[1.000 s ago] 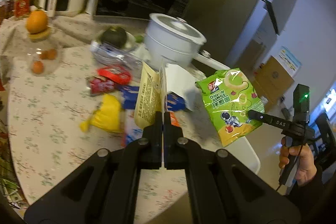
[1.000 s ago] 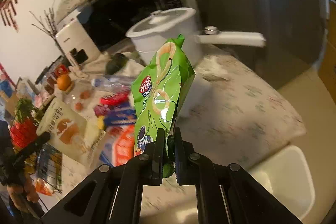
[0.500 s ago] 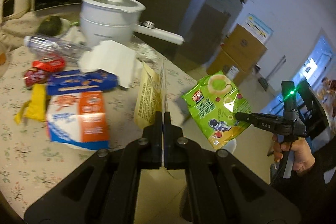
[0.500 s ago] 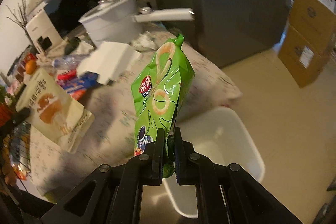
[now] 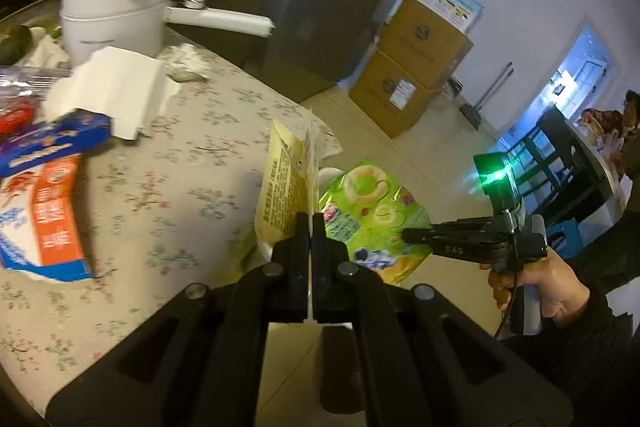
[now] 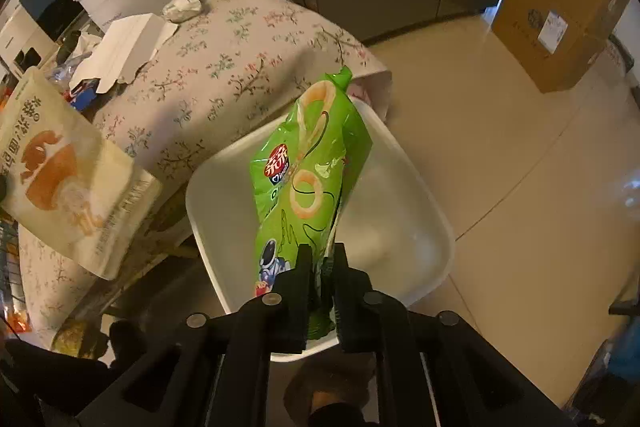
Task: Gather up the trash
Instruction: 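Carry both packets to the white bin and release them inside, then move both tools back over the table toward the yellow wrapper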
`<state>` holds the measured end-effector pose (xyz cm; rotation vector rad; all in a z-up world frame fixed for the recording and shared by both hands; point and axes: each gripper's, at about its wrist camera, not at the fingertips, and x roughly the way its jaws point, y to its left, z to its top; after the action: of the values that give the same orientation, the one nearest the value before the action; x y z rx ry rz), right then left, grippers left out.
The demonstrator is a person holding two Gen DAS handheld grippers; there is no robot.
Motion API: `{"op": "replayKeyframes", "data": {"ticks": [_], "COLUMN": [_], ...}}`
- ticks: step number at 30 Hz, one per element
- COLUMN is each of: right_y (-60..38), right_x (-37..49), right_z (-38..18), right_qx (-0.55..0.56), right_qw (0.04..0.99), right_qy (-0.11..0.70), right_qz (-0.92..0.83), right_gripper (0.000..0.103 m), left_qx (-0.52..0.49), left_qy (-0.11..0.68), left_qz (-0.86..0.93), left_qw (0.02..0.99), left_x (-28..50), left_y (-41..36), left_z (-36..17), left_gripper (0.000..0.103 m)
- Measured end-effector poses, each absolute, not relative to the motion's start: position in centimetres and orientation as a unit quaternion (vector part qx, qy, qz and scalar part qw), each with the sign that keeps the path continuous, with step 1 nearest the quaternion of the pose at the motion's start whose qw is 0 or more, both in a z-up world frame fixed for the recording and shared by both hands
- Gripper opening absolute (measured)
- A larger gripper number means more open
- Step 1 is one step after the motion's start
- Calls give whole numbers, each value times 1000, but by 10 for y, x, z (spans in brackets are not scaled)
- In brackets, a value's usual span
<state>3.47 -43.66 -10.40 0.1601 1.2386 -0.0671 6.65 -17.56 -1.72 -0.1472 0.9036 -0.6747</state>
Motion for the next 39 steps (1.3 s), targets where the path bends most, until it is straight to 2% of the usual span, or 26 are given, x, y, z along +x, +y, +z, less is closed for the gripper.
{"op": "replayKeyframes", "data": {"ticks": [2, 5, 11, 20, 21, 22, 23, 24, 25, 29, 31, 39], "right_y": [-439, -446, -453, -460, -460, -459, -458, -457, -456, -447, -441, -414], "right_x": [35, 32, 29, 25, 26, 26, 27, 27, 28, 30, 32, 44], "right_z": [-103, -97, -93, -92, -91, -90, -88, -86, -84, -75, -73, -67], "right_qx": [81, 90, 96, 97, 97, 97, 96, 96, 94, 87, 83, 71], "right_qw": [810, 817, 823, 824, 825, 825, 827, 829, 831, 839, 842, 847], "right_qy": [579, 568, 558, 556, 555, 554, 552, 549, 546, 535, 532, 527], "right_qz": [-36, -39, -43, -51, -52, -53, -53, -53, -52, -46, -43, -31], "right_gripper": [34, 47, 54, 56, 57, 58, 60, 60, 60, 63, 65, 66], "left_qx": [-64, -57, -46, -48, -45, -39, -30, -24, -19, -7, 4, 6], "left_qy": [431, 439, 448, 467, 467, 468, 467, 466, 461, 453, 446, 440], "left_qz": [-325, -328, -335, -339, -339, -338, -335, -331, -326, -314, -299, -242], "left_qw": [840, 835, 828, 815, 815, 816, 818, 820, 825, 834, 843, 865], "left_x": [67, 69, 77, 90, 90, 90, 89, 88, 86, 83, 82, 85], "left_y": [-187, -203, -226, -245, -246, -247, -247, -246, -243, -226, -213, -158], "left_z": [-21, -30, -51, -82, -84, -84, -83, -82, -79, -68, -62, -49], "left_gripper": [1, 1, 1, 1, 5, 18, 27, 46, 55, 60, 67, 81]}}
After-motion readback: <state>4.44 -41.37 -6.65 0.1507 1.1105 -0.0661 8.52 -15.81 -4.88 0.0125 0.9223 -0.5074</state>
